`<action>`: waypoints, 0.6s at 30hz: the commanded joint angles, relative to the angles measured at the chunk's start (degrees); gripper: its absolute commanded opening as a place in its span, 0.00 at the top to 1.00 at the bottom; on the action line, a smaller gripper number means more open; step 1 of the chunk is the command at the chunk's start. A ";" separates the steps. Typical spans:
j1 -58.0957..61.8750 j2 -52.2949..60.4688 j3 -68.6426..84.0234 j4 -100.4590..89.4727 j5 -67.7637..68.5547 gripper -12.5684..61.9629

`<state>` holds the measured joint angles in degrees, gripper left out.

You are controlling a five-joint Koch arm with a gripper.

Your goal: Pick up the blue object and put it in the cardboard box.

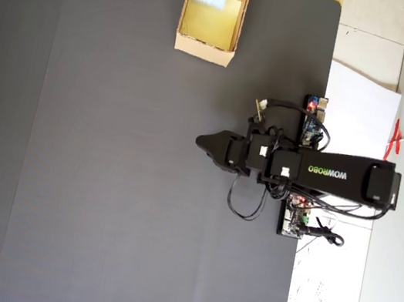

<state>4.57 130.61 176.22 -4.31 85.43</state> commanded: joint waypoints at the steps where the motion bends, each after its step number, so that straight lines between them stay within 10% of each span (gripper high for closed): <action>1: 0.00 5.01 2.46 3.96 0.97 0.35; 18: 0.26 4.92 2.46 6.59 0.79 0.36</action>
<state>4.83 130.61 176.22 -3.96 85.52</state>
